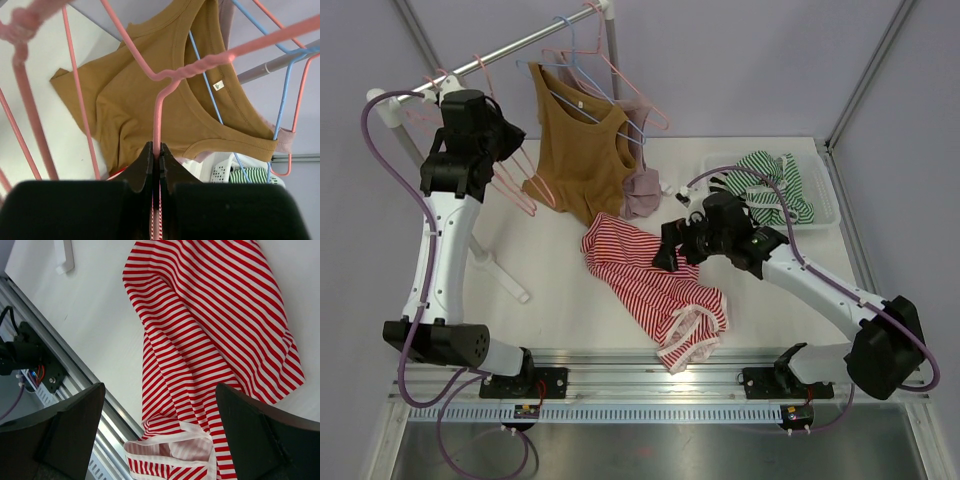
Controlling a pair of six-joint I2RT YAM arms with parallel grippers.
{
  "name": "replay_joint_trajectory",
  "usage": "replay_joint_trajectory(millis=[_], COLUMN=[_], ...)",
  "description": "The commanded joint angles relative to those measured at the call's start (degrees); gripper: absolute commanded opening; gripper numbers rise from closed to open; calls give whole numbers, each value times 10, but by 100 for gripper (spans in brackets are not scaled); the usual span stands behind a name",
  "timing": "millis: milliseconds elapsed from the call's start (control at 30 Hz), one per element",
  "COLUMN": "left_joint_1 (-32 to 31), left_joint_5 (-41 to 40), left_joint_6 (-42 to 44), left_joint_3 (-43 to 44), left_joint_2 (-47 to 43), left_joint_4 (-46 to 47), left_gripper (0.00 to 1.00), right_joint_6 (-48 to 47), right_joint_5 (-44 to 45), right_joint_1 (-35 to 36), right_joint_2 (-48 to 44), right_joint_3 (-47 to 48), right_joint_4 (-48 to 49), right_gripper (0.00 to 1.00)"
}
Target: Remove the tank top from the hanger
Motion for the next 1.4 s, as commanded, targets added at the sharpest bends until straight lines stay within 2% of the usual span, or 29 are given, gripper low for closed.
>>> replay_joint_trajectory(millis=[0, 33, 133, 167, 233, 267, 300, 333, 433, 600, 700, 733, 767, 800, 833, 900, 1000, 1133, 1367], left_joint_1=[4, 4, 3, 4, 3, 3, 4, 4, 3, 3, 3, 3, 3, 3, 3, 3, 3, -8, -20], left_joint_5=[25, 26, 38, 41, 52, 57, 67, 105, 170, 199, 204, 205, 205, 198, 194, 203, 214, 195, 175], left_joint_6=[-13, -14, -16, -17, -19, -19, -19, -18, -32, -25, 2, 12, 24, 48, 61, 103, 154, 205, 245], left_joint_3=[-15, -16, -18, -18, -21, -23, -27, -36, -55, -77, -100, -106, -113, -118, -121, -150, -192, -271, -325], left_joint_2=[-27, -28, -37, -40, -57, -65, -76, -85, -129, -216, -284, -303, -323, -358, -378, -415, -491, -561, -580], left_joint_4=[48, 50, 53, 53, 58, 62, 68, 87, 126, 113, 105, 103, 102, 92, 73, 63, 51, 22, -27], left_gripper=[8, 12, 44, 66, 79, 83, 92, 99, 99, 99, 99, 99, 99, 99, 99, 99, 99, 99, 99], right_joint_6=[-41, -46, -53, -53, -52, -53, -53, -53, -48, -37, -39, -46, -46, -45, -44, -45, -46, -37, -47], right_joint_5=[88, 111, 191, 202, 232, 244, 257, 279, 295, 290, 272, 246, 240, 237, 238, 245, 271, 378, 538], right_joint_1=[49, 62, 96, 112, 128, 138, 152, 158, 164, 165, 165, 165, 166, 166, 165, 165, 165, 163, 121], right_joint_2=[16, 29, 65, 74, 105, 117, 131, 161, 219, 285, 322, 331, 333, 332, 319, 298, 224, 102, 19], right_joint_3=[35, 37, 44, 44, 44, 46, 50, 58, 75, 96, 109, 109, 110, 107, 102, 101, 101, 141, 261], right_joint_4=[-11, -15, -30, -29, -19, -16, -14, -15, -12, -15, -19, -19, -20, -18, -13, -16, -29, -75, -163], right_gripper=[99, 100, 99, 99, 99, 100, 99, 100, 100, 99, 90, 65, 46, 34, 15, 0, 0, 0, 0])
